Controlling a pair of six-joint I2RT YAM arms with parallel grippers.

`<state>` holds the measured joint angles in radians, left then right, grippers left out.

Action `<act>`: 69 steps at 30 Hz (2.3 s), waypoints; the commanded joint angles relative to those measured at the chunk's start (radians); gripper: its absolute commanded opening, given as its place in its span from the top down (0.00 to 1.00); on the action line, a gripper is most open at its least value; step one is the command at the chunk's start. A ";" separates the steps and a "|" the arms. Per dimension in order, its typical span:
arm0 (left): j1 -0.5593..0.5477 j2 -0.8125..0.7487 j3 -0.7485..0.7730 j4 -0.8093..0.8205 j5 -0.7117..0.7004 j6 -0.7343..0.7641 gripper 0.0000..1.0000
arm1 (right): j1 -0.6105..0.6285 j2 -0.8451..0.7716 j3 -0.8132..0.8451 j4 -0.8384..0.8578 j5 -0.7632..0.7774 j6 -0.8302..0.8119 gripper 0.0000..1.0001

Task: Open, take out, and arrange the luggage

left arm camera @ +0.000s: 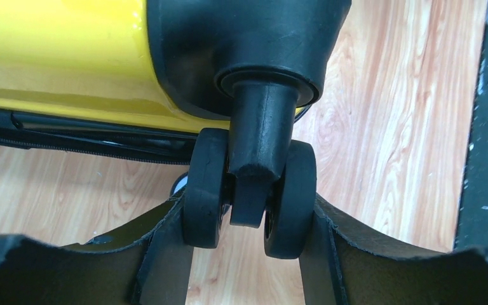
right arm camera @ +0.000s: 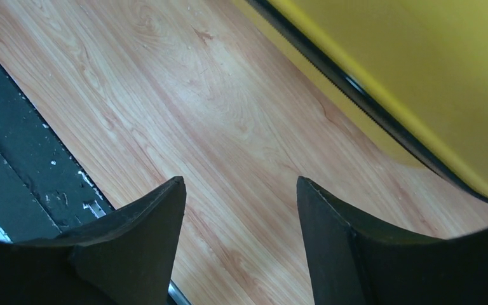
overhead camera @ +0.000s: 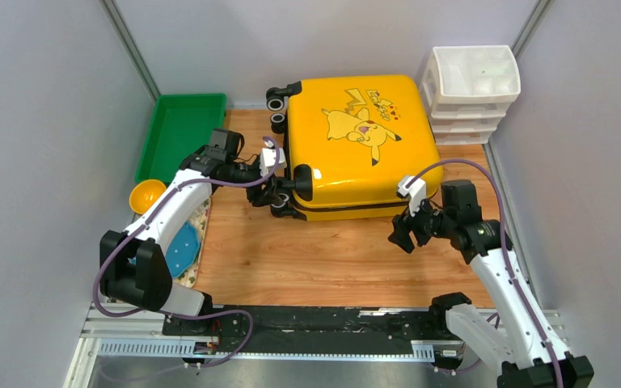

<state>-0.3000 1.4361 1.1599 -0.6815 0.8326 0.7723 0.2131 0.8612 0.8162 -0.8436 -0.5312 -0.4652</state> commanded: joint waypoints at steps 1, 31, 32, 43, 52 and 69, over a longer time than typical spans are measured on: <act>0.038 -0.063 0.076 0.218 0.141 -0.287 1.00 | 0.003 -0.127 -0.044 0.090 -0.030 -0.023 0.34; 0.159 -0.060 0.150 0.858 0.056 -1.036 1.00 | 0.258 -0.257 -0.416 0.938 0.289 0.021 0.88; 0.159 -0.059 0.153 0.859 0.054 -1.045 1.00 | 0.278 -0.257 -0.433 0.966 0.299 0.013 0.87; 0.160 -0.062 0.152 0.858 0.065 -1.056 1.00 | 0.447 0.138 -0.418 1.426 0.765 -0.118 0.95; 0.171 -0.094 0.075 0.843 0.063 -1.067 1.00 | 0.451 0.107 -0.328 1.502 0.870 -0.263 0.92; 0.202 -0.033 0.169 0.855 0.034 -1.206 1.00 | 0.606 0.099 -0.472 1.445 0.597 -0.583 0.99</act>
<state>-0.1410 1.4197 1.1835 -0.0708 1.0153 -0.3943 0.7822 0.8021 0.4141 0.4290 0.0174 -0.8234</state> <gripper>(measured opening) 0.614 0.040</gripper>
